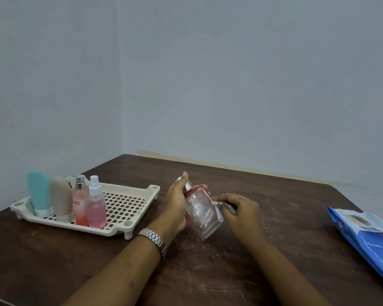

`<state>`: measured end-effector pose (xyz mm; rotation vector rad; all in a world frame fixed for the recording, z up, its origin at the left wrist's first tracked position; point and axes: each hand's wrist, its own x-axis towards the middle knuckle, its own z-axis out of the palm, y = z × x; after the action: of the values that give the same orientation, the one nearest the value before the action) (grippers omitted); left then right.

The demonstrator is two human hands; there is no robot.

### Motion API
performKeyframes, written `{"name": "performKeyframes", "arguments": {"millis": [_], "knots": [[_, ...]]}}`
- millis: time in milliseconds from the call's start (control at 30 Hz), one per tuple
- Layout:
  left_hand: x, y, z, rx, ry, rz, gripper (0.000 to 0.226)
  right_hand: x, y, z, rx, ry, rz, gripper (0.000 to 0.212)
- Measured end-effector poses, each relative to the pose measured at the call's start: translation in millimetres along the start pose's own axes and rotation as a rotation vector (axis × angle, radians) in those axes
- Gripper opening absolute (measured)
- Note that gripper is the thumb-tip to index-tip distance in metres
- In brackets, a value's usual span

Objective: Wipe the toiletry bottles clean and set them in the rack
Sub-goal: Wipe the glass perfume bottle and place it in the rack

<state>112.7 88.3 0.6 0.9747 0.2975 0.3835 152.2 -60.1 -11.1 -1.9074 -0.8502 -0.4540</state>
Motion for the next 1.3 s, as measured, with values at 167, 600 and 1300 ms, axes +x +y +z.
{"name": "performKeyframes", "arguments": {"millis": [167,600,1300], "knots": [[-7,-4,7,0.116,-0.081,0.052,0.033,0,-1,1,-0.013,0.052,-0.016,0.024],[-17,-6,17,0.264,-0.284,0.292,0.044,1,-7,4,-0.009,0.195,-0.116,0.023],[-8,-12,15,0.11,-0.183,0.207,0.074,-2,-22,6,-0.121,0.03,-0.297,0.019]]}}
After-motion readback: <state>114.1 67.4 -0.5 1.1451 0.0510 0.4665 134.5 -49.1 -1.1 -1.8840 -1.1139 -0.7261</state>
